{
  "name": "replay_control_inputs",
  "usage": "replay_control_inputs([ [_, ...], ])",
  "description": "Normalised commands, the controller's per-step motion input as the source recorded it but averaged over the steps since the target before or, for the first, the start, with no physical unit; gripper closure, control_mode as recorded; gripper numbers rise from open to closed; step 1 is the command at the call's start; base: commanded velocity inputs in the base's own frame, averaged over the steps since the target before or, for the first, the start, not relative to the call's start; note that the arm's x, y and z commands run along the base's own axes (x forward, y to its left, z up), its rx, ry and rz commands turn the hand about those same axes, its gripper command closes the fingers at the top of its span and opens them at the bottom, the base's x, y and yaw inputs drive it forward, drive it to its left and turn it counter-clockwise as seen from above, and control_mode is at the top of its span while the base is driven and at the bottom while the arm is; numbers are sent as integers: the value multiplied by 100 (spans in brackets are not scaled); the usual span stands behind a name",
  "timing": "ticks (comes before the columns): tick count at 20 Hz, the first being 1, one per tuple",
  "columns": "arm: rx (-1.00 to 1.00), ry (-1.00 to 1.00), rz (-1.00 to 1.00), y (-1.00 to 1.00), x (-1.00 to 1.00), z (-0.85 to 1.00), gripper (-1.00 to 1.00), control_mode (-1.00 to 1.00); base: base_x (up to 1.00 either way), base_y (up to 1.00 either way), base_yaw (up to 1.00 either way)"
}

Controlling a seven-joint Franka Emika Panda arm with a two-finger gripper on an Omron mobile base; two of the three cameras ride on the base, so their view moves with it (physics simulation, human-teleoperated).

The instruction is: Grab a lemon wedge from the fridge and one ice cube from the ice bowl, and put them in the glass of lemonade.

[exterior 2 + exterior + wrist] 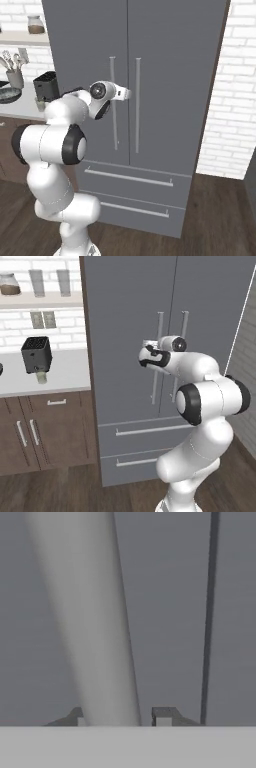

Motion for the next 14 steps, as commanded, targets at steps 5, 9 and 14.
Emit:
replay_control_inputs([
  [5,-1,21,0,22,-16,17,100,-100,0,0,0],
  [9,-5,20,3,28,-74,33,100,-100,0,0,0],
  [14,-5,4,5,35,-100,18,100,-100,0,0,0],
])
